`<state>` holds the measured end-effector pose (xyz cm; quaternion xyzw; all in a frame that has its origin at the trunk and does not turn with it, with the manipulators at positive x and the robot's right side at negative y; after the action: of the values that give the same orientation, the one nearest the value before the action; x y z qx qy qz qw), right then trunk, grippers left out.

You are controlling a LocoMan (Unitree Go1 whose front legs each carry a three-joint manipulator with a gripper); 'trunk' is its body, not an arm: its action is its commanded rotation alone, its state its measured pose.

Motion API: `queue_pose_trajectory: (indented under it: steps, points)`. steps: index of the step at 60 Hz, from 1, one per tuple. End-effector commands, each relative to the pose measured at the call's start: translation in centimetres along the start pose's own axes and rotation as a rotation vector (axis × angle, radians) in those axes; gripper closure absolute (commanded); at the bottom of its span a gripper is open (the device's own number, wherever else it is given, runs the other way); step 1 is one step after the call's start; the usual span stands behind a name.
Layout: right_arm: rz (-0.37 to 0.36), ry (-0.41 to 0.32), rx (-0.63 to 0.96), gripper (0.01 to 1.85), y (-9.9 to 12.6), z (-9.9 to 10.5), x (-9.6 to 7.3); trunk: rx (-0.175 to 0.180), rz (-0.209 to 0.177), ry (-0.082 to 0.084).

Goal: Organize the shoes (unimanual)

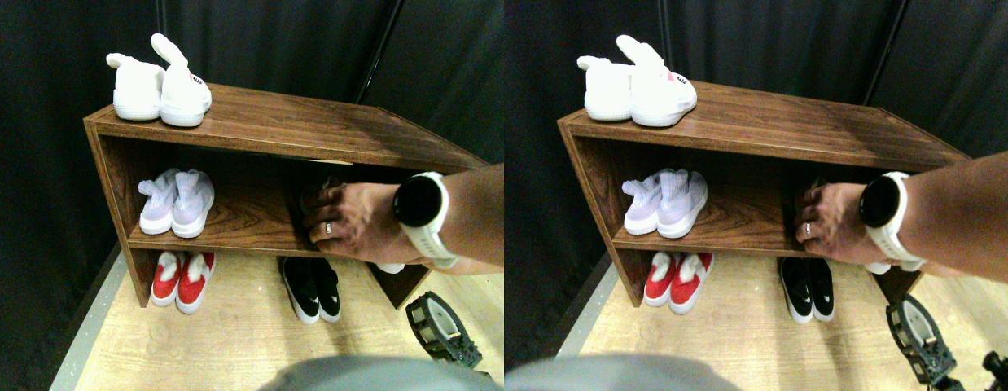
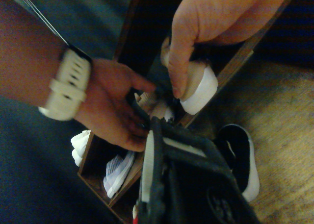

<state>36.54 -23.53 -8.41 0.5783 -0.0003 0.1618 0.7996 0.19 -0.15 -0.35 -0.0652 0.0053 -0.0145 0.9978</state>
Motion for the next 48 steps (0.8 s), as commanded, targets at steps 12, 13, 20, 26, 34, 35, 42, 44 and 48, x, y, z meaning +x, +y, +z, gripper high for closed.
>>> queue_pose_trajectory:
  steps: [12, 13, 20, 26, 34, 35, 42, 44, 48]
  points:
    - [0.026, -0.011, -0.006, 1.80, 0.09, 0.23, 0.71, -0.007, 0.005, 0.000]
    - [0.026, -0.011, -0.006, 1.80, 0.09, 0.23, 0.71, -0.007, 0.005, 0.000]
    - [0.027, -0.015, -0.009, 1.80, -0.06, 0.37, 0.80, -0.006, 0.005, 0.001]
    - [0.034, -0.012, -0.014, 1.80, -0.14, 0.52, 0.86, -0.006, 0.006, 0.002]
    - [0.028, -0.019, -0.017, 1.80, -0.27, 0.69, 0.93, -0.004, 0.003, 0.005]
    - [0.026, -0.020, -0.017, 1.80, -0.28, 0.70, 0.92, -0.004, 0.003, 0.005]
    - [0.034, -0.020, -0.023, 1.80, -0.33, 0.81, 0.99, -0.002, 0.002, 0.007]
    - [0.035, -0.012, -0.012, 1.80, -0.33, 0.84, 1.04, -0.002, 0.001, 0.008]
    - [0.031, -0.019, -0.007, 1.80, -0.33, 0.84, 1.05, -0.002, 0.000, 0.010]
